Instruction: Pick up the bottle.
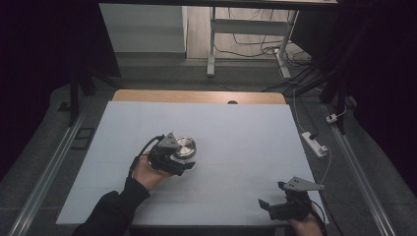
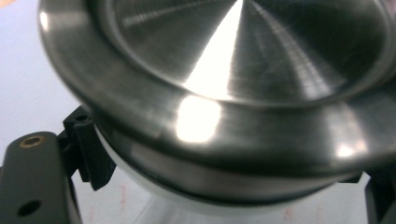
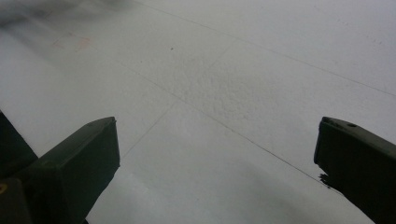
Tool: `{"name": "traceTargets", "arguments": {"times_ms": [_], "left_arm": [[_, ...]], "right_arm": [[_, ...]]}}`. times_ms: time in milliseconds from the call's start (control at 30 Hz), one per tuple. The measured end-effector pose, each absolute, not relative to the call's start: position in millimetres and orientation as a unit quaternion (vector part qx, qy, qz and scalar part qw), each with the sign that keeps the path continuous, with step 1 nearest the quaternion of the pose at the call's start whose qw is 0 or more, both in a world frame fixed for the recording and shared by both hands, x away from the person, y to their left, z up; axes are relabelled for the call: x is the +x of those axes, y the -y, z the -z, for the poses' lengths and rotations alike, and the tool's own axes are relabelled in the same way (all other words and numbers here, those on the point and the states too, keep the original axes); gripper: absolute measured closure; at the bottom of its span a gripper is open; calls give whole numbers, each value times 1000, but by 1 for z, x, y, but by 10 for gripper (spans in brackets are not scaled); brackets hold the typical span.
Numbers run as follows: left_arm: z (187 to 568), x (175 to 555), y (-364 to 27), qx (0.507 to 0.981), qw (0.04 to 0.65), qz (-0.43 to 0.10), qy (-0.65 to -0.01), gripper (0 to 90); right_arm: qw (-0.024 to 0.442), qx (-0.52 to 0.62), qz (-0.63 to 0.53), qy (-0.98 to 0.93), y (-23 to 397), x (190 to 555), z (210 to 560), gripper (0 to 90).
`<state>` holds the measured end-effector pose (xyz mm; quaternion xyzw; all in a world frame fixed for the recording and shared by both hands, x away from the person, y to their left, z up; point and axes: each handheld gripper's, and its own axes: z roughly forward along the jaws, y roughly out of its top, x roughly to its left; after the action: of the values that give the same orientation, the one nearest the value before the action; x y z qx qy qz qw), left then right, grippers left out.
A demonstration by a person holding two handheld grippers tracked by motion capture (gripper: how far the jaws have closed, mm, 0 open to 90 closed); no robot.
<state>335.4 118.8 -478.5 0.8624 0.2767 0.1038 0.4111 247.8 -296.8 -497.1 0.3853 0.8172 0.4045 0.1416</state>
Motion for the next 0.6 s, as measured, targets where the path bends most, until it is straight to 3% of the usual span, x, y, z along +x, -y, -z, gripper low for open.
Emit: {"name": "traceTargets", "arguments": {"times_ms": [600], "left_arm": [[478, 323, -105, 869, 415, -89, -256, 155]], "right_arm": [[149, 383, -402, -818, 296, 247, 497, 0]]}}
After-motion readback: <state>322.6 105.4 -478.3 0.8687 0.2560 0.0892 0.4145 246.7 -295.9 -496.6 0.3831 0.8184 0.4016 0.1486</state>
